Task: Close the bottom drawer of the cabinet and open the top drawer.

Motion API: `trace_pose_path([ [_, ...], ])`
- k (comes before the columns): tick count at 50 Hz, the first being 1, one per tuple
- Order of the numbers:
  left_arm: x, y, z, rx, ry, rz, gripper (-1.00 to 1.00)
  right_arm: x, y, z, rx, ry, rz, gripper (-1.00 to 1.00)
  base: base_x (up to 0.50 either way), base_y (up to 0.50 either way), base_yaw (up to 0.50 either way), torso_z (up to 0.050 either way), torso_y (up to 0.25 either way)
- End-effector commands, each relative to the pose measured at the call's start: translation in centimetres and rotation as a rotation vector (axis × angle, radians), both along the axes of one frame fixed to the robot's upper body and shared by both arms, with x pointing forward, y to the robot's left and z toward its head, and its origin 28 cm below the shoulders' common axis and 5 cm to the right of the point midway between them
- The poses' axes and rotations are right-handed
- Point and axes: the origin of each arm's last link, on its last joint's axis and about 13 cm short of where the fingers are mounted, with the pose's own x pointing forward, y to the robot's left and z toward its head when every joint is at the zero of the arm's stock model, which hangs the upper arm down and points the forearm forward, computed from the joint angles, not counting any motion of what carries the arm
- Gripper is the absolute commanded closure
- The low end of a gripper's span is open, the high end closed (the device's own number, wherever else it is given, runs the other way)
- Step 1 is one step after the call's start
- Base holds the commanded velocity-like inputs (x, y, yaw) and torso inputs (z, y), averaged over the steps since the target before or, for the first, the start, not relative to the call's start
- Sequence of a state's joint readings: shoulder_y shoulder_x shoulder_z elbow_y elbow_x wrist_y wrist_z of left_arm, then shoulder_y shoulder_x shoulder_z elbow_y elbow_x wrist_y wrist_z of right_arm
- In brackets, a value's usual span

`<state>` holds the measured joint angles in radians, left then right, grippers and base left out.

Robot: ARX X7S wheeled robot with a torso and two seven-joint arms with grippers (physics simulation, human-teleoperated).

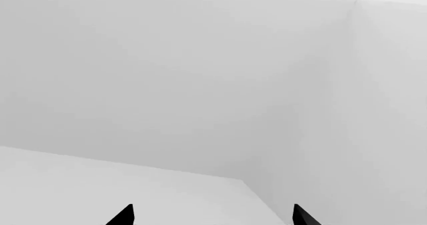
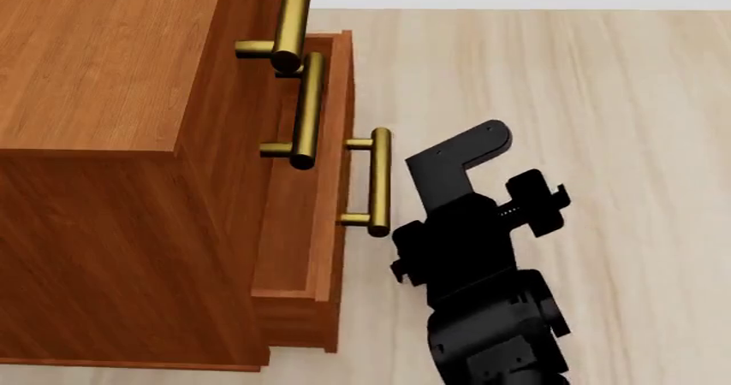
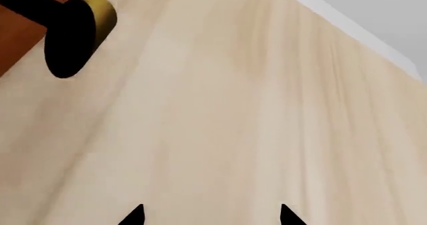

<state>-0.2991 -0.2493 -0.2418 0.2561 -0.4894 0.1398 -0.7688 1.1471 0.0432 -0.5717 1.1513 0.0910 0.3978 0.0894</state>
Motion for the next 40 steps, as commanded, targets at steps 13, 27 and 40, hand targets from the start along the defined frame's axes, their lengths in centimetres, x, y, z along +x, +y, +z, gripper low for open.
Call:
trace_pose_path([
  [13, 0.0, 0.0, 0.2, 0.000, -0.008, -0.006, -1.00, 0.2, 3.4, 0.4, 0.120, 0.040, 0.162, -1.00, 0.00, 0.00, 0.00, 0.000, 0.000],
  [27, -0.1, 0.0, 0.1, 0.001, -0.013, -0.008, -1.00, -0.1, 5.1, 0.2, 0.117, 0.028, 0.285, -1.00, 0.00, 0.00, 0.00, 0.000, 0.000],
  [40, -0.1, 0.0, 0.2, -0.001, -0.017, -0.009, -1.00, 0.0, 5.9, 0.8, 0.131, -0.004, 0.314, -1.00, 0.00, 0.00, 0.00, 0.000, 0.000],
])
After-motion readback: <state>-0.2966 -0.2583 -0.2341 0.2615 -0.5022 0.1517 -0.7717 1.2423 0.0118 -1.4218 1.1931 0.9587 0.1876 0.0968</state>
